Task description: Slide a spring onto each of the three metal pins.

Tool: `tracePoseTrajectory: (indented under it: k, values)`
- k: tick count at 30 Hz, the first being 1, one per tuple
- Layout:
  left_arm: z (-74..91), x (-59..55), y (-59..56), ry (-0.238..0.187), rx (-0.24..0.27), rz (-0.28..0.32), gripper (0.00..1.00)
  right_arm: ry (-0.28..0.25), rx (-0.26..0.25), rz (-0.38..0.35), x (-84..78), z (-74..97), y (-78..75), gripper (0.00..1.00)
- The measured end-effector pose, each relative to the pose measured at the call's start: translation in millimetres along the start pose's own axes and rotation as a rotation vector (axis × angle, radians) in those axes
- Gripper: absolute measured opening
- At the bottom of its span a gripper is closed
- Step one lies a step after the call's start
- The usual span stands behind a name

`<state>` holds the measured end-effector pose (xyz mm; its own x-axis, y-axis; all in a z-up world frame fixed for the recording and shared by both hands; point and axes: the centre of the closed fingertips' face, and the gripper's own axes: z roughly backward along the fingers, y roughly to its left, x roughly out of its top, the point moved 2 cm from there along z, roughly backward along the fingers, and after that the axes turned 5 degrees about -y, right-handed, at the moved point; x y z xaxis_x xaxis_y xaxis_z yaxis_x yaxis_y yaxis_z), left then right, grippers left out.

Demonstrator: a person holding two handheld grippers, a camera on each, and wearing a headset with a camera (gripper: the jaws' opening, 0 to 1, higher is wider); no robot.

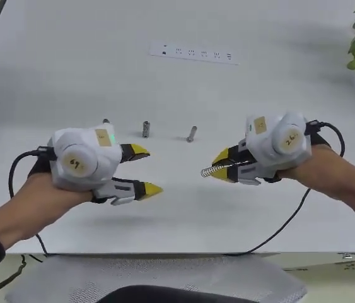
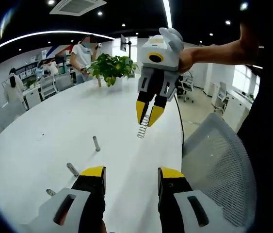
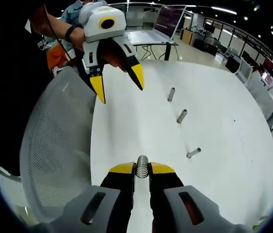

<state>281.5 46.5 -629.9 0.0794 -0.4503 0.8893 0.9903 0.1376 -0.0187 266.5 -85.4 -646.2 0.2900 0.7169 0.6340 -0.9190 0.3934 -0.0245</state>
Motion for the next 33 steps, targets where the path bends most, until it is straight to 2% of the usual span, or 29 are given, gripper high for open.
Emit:
tracePoseTrajectory:
  k: [8,14,33]
  values:
    - [13.9,-5.4,8.2,-0.002,0.052,0.038,0.41,0.017,-0.016,-0.023,-6.4,-0.4,-13.7,0.09]
    - [28.4,-13.4,16.9,0.004,0.097,0.067,0.45,0.035,-0.027,-0.037,-14.5,-2.4,-29.1,0.09]
    - [68.5,-34.0,30.7,0.011,0.217,0.155,0.59,0.067,-0.081,-0.101,-18.5,-4.6,-67.3,0.09]
